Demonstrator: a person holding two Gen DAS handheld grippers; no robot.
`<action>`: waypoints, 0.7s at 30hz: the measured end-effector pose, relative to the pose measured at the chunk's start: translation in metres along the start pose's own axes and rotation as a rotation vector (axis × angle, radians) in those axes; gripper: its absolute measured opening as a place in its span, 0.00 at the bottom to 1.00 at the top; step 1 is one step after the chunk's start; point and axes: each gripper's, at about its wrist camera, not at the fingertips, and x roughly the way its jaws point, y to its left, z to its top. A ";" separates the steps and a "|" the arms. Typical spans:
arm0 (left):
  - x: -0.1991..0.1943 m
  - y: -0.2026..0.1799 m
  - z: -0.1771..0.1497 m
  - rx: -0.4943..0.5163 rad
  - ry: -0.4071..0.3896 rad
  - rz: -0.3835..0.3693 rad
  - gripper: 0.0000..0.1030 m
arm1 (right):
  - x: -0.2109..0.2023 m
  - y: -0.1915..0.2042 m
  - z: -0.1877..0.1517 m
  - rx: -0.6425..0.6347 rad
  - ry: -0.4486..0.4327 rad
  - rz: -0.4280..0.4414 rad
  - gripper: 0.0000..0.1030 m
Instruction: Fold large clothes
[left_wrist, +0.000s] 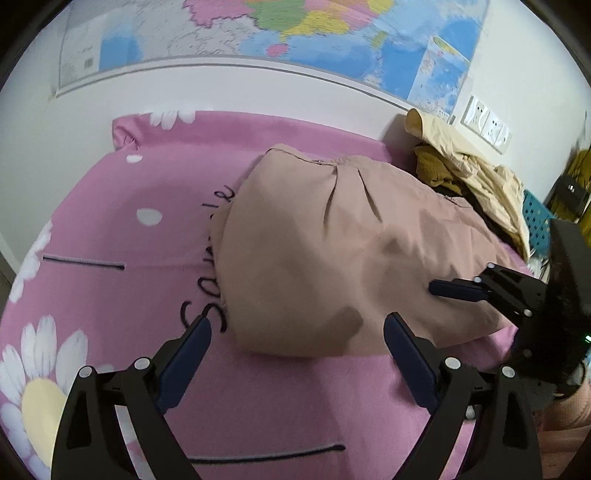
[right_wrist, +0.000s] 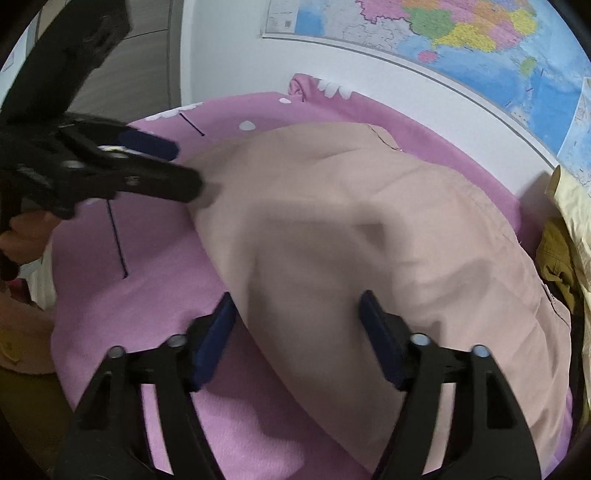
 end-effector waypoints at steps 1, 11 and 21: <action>-0.001 0.002 -0.002 -0.006 0.004 -0.006 0.88 | 0.002 -0.002 0.001 0.005 0.002 0.006 0.55; -0.001 0.004 -0.013 -0.050 0.040 -0.148 0.88 | -0.015 -0.031 0.017 0.149 -0.062 0.133 0.17; 0.039 0.005 0.005 -0.219 0.079 -0.352 0.88 | -0.020 -0.037 0.016 0.189 -0.083 0.157 0.17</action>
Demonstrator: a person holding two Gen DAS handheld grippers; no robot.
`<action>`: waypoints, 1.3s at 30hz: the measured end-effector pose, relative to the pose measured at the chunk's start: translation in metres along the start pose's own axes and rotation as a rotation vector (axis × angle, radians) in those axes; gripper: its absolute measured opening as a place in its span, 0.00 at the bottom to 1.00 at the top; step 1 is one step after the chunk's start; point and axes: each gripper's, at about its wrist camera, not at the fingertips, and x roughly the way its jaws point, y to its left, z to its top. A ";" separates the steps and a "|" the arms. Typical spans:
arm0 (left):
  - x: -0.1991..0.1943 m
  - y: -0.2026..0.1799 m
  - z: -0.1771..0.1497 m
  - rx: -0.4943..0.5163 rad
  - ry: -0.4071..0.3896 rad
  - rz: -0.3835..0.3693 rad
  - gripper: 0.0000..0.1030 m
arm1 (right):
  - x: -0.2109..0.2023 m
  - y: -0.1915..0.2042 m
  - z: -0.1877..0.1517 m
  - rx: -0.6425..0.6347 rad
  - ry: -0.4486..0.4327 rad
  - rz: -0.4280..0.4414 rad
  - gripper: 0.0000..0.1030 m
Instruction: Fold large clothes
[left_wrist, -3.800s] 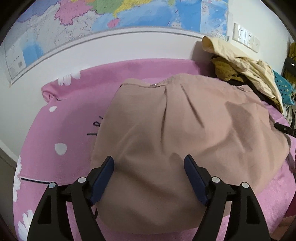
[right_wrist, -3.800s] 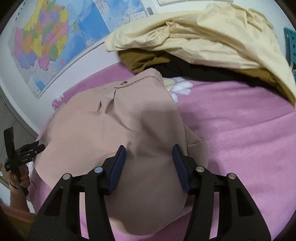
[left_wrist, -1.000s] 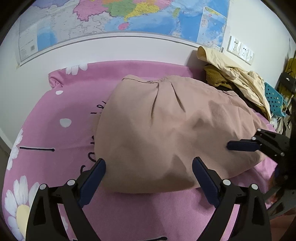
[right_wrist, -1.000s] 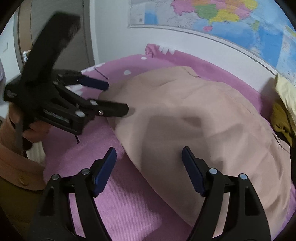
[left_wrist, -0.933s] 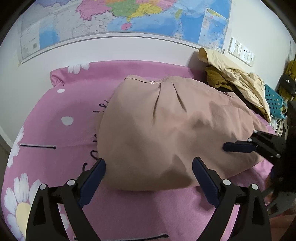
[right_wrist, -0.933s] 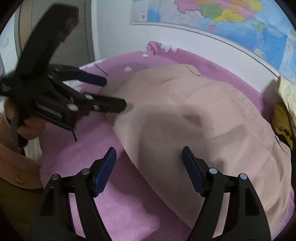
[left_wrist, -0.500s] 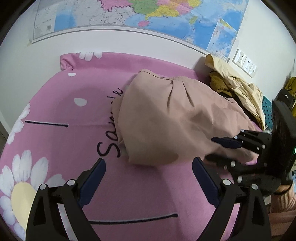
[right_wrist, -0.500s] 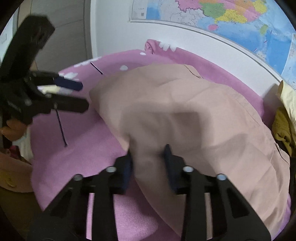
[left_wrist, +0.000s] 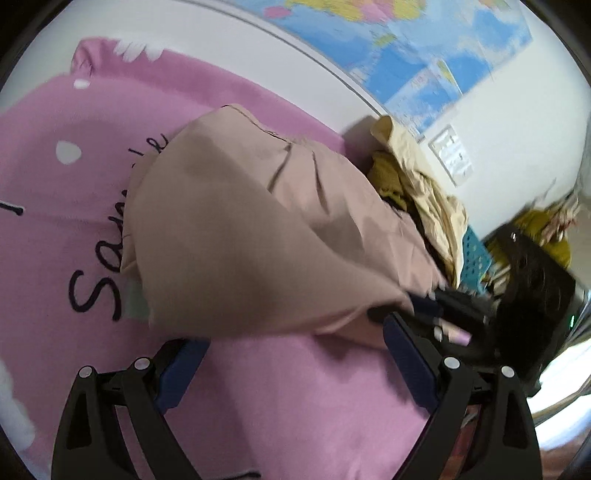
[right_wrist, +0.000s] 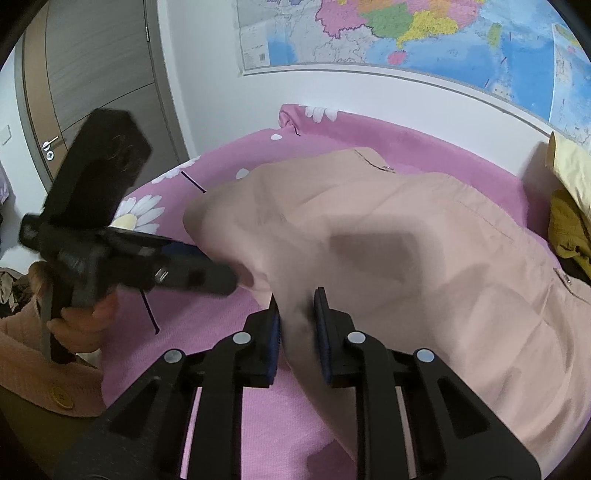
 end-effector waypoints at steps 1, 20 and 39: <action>0.002 0.002 0.002 -0.013 -0.002 0.008 0.88 | 0.002 -0.001 0.000 0.003 0.002 0.002 0.19; 0.047 -0.019 0.040 0.050 0.020 0.178 0.80 | -0.093 -0.072 -0.083 0.511 -0.102 0.228 0.62; 0.048 -0.013 0.041 0.065 0.013 0.190 0.61 | -0.121 -0.122 -0.166 0.986 -0.207 -0.113 0.69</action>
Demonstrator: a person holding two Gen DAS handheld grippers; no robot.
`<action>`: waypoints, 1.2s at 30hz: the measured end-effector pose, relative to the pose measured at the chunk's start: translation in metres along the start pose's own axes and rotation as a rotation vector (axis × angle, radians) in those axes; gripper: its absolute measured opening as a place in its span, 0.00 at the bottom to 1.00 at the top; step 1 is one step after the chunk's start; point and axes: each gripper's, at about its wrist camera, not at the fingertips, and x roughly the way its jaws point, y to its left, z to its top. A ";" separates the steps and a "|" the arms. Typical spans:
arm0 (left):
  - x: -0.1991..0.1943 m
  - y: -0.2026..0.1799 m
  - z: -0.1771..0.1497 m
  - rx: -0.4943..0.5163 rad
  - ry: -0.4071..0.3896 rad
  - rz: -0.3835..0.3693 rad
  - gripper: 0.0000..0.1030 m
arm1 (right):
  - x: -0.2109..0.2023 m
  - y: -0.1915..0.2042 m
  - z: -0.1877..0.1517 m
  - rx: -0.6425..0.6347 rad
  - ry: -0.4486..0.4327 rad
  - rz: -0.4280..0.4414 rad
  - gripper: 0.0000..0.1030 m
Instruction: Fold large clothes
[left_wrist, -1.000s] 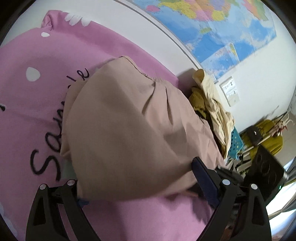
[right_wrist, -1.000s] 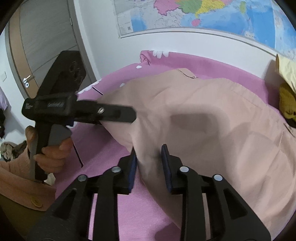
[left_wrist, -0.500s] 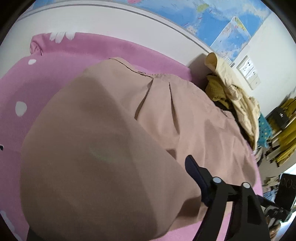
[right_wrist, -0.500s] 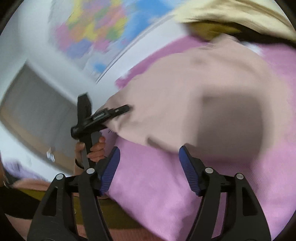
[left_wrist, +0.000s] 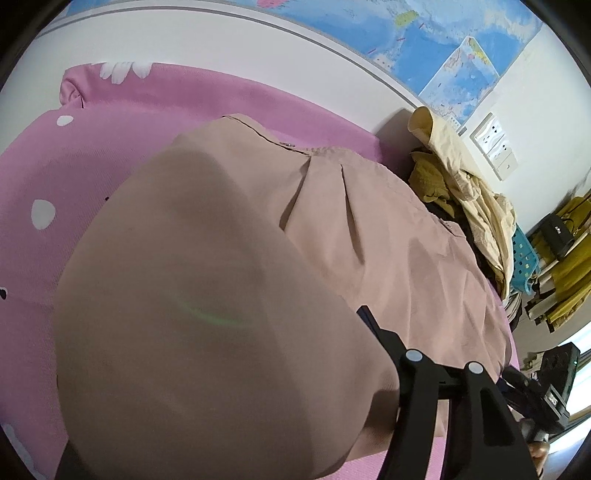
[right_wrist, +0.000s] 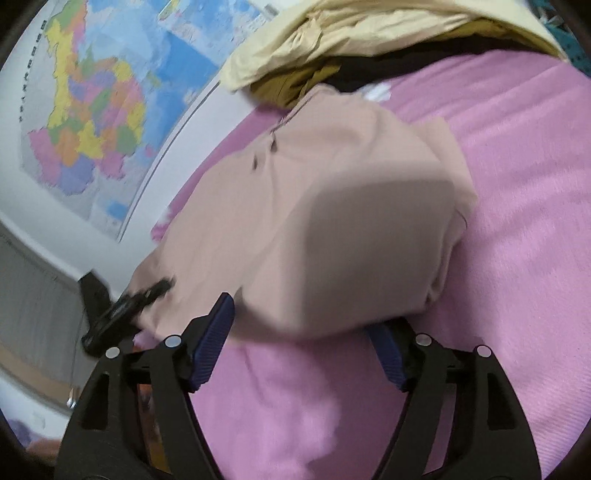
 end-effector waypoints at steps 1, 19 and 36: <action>0.000 -0.001 0.000 0.001 0.000 0.000 0.61 | 0.003 0.002 0.001 0.000 -0.025 -0.009 0.73; 0.003 -0.011 -0.002 0.053 0.001 0.037 0.72 | 0.035 0.007 0.037 0.046 -0.114 0.129 0.77; 0.016 -0.018 0.010 0.048 -0.013 0.102 0.78 | 0.049 -0.012 0.052 0.128 -0.078 0.237 0.46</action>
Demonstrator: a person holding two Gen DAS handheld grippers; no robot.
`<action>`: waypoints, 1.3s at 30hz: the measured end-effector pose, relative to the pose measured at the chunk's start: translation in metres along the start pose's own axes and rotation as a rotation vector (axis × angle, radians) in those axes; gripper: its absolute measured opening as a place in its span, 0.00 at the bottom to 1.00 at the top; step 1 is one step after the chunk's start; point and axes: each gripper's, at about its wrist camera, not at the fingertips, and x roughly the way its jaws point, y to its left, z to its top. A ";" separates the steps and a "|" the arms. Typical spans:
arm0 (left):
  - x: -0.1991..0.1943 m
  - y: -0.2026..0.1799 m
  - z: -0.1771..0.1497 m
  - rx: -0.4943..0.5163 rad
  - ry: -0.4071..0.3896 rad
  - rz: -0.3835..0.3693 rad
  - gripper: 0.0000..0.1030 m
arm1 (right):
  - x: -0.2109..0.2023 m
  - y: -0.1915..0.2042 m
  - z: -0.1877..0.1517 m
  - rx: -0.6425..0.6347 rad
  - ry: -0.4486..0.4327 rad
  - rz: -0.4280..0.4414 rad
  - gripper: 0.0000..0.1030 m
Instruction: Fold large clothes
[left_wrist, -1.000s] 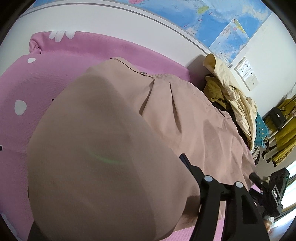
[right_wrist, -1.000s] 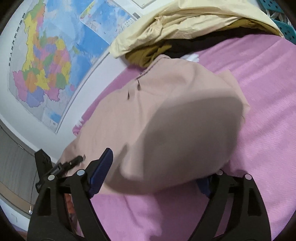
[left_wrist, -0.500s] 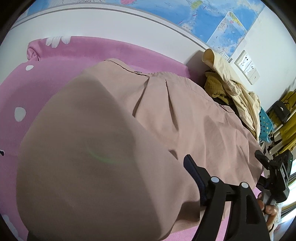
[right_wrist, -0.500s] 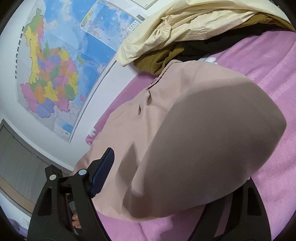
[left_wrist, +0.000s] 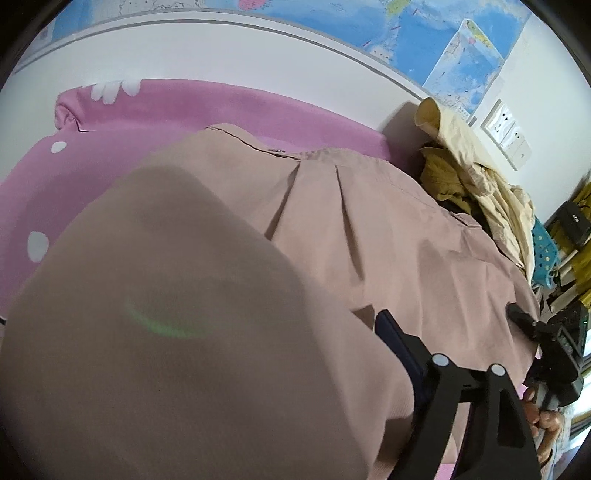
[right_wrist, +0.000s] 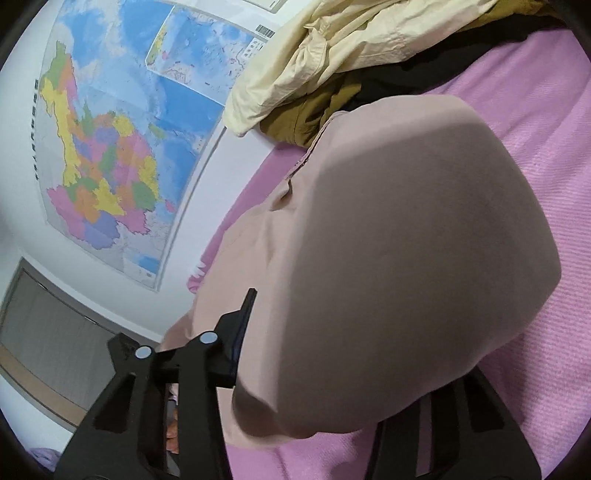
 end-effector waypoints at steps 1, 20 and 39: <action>0.000 0.000 0.000 -0.005 -0.002 0.004 0.77 | 0.000 0.000 0.001 0.008 -0.005 0.011 0.49; -0.025 0.002 -0.002 0.001 0.001 -0.006 0.23 | -0.022 0.031 -0.003 -0.088 0.032 0.067 0.14; 0.000 0.006 0.004 -0.032 0.042 -0.080 0.80 | 0.018 0.016 0.012 -0.082 0.070 -0.030 0.70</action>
